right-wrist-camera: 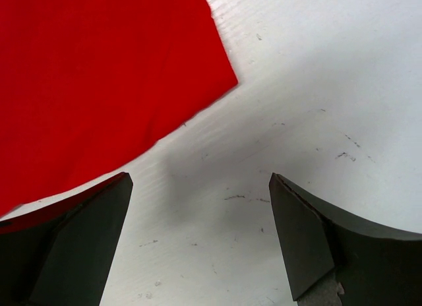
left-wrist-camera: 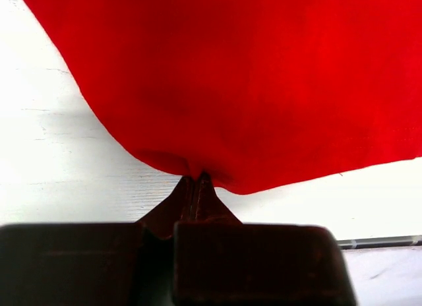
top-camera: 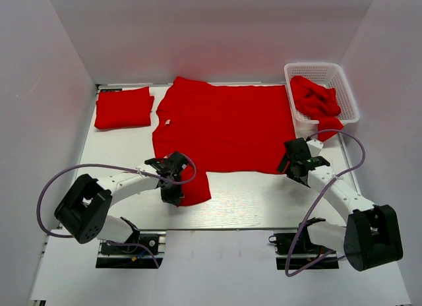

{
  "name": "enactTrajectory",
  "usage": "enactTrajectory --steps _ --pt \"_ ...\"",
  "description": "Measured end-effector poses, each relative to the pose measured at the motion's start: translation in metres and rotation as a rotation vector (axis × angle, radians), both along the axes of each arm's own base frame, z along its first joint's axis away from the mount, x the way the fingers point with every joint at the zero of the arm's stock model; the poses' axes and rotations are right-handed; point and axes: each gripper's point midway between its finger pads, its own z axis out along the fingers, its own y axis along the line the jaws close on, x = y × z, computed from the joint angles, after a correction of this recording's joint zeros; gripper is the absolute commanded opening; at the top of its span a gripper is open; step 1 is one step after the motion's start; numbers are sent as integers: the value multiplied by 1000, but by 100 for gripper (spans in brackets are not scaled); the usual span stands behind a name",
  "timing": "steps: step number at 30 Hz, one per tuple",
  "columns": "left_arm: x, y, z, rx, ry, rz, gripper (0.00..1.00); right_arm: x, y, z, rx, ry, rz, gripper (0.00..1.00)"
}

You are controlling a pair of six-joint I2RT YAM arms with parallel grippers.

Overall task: Fold and stack the t-shirts
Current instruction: Grap the side of the flattened tshirt closest away from the robot with both arms

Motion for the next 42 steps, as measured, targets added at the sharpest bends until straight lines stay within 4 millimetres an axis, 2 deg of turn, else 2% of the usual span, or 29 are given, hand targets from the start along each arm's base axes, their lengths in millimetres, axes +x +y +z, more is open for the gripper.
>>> enactTrajectory --steps 5,9,15,26,32,36,38,39,42 --pt "1 2 2 3 -17 8 0 -1 -7 1 -10 0 -17 90" --pt "0 12 3 37 -43 19 0 0 -12 0 -13 4 -33 90" --pt "1 20 3 76 -58 27 0 7 -14 -15 -23 42 -51 90" --pt "1 27 3 112 -64 31 0 48 -16 -18 -19 16 -89 90" --pt "1 34 4 147 -66 33 0 47 -24 -22 -9 24 -117 90" --pt "0 40 4 180 -58 31 0 37 -29 -31 -4 46 -129 90" --pt "-1 41 4 193 -50 30 0 31 -29 -37 4 64 -130 86" --pt "-1 42 4 196 -49 30 0 31 -29 -39 13 62 -134 80" --pt "-1 43 5 212 -40 29 0 33 -28 -39 32 51 -131 70"
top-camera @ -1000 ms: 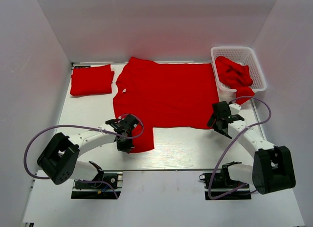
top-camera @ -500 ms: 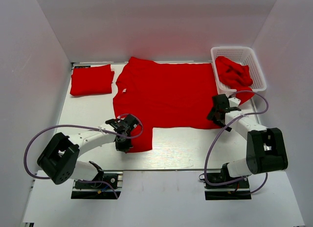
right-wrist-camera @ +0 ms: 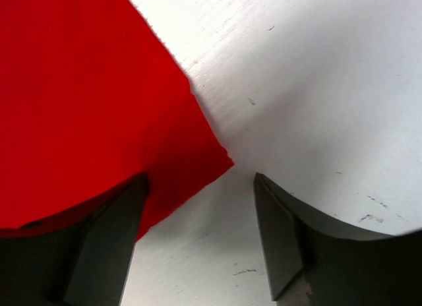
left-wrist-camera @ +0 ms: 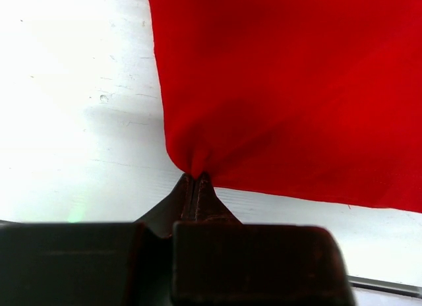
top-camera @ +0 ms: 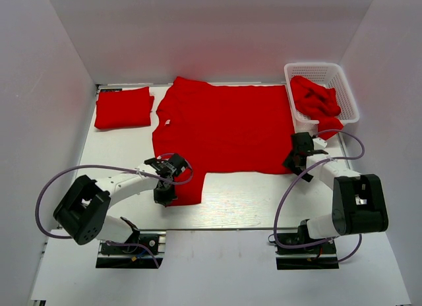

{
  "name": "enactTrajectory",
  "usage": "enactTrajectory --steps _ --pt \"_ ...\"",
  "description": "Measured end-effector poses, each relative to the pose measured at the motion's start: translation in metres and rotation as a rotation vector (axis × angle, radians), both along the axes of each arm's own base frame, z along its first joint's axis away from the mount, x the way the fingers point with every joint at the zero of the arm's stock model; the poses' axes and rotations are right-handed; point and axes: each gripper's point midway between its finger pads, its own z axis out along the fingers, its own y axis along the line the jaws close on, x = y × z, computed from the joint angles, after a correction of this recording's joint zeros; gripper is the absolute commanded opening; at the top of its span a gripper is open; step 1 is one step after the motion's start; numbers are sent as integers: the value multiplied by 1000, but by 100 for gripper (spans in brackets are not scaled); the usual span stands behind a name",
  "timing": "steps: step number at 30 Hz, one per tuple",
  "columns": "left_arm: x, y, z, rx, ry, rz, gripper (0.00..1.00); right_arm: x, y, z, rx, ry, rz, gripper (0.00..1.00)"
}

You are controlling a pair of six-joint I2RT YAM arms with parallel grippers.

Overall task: Fold and stack the t-shirts
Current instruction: Grap the side of the flattened tshirt closest away from the robot with both arms

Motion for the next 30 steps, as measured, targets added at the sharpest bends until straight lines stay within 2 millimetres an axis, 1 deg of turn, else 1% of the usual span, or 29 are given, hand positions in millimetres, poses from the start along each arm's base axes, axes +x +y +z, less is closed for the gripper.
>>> enactTrajectory --steps 4,7,8,9,12,13,16,18,20,23,25,28,30 --pt "2 1 2 15 0 -2 0 3 1 -1 13 -12 1 70" --pt "2 2 2 23 2 -3 0 4 1 -1 13 -17 5 64" --pt "2 2 2 24 3 -3 0 5 0 -1 12 -20 5 59" --pt "2 2 3 24 4 -3 0 7 0 -1 11 -25 6 47" --pt "2 2 3 22 6 -4 0 11 0 -1 19 -40 12 22" --pt "1 2 3 20 8 -4 0 12 0 -1 23 -46 10 10" --pt "-1 -1 4 6 19 -6 0 13 3 -1 45 -70 15 0" --pt "-6 -3 4 -20 29 -9 0 9 5 -1 62 -85 13 0" --pt "-16 -2 5 -50 47 -8 0 -2 8 -1 86 -88 17 0" --pt "-39 -1 5 -110 94 -1 0 -26 12 -1 116 -73 24 0" --pt "-51 -1 10 -139 122 4 0 -43 12 -1 129 -56 21 0" --pt "-65 3 19 -150 156 13 0 -70 18 -1 170 -14 31 0" --pt "-72 7 25 -144 178 17 0 -79 20 0 187 -4 38 0"
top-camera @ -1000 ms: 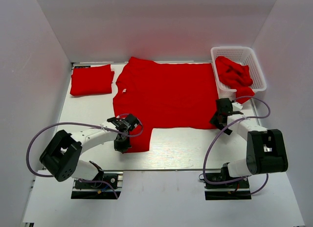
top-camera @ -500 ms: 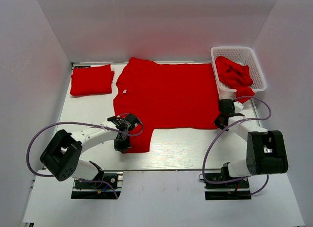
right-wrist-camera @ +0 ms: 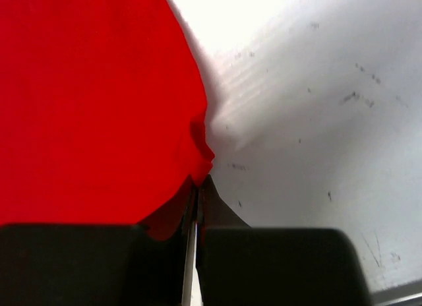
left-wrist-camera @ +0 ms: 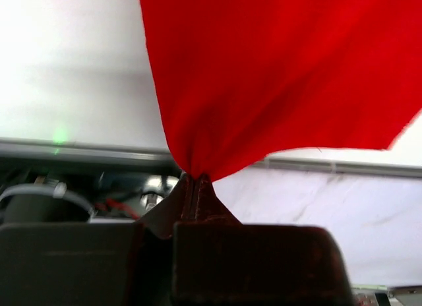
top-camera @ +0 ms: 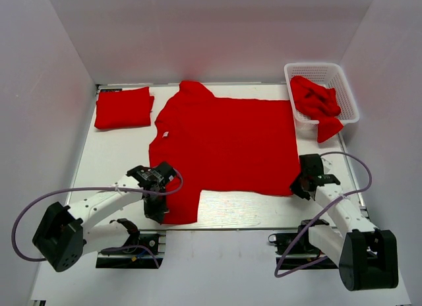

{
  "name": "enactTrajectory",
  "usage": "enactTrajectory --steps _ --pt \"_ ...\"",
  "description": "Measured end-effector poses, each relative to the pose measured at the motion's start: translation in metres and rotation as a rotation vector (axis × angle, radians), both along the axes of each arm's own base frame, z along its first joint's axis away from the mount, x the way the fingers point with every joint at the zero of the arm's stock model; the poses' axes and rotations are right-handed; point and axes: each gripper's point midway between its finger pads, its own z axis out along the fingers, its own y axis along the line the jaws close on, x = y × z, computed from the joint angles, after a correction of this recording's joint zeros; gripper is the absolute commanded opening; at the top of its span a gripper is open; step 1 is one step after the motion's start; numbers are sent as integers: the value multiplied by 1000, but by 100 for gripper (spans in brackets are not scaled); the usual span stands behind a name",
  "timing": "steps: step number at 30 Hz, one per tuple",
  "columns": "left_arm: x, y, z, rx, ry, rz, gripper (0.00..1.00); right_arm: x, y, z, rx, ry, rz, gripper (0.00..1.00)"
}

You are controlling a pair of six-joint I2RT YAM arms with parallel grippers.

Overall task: Fold and stack the t-shirts
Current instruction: Grap the side of the flattened tshirt closest away from the robot with both arms, then fold the flattened tshirt in 1/3 of the way

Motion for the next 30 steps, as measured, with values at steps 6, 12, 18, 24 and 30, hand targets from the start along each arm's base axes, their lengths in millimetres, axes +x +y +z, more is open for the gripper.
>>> enactTrajectory --steps 6,12,18,24,30 --pt "16 -15 27 -42 -37 -12 0 -13 3 4 9 55 23 0" --pt "62 -49 41 -81 -96 -24 0 2 2 20 -7 45 45 0" --pt "135 -68 74 -63 -278 6 0 22 2 37 -25 13 57 0" --pt "197 -59 95 -14 -453 70 0 46 -4 53 -75 -16 70 0" --pt "239 -46 113 16 -626 42 0 65 -7 63 -104 -45 82 0"
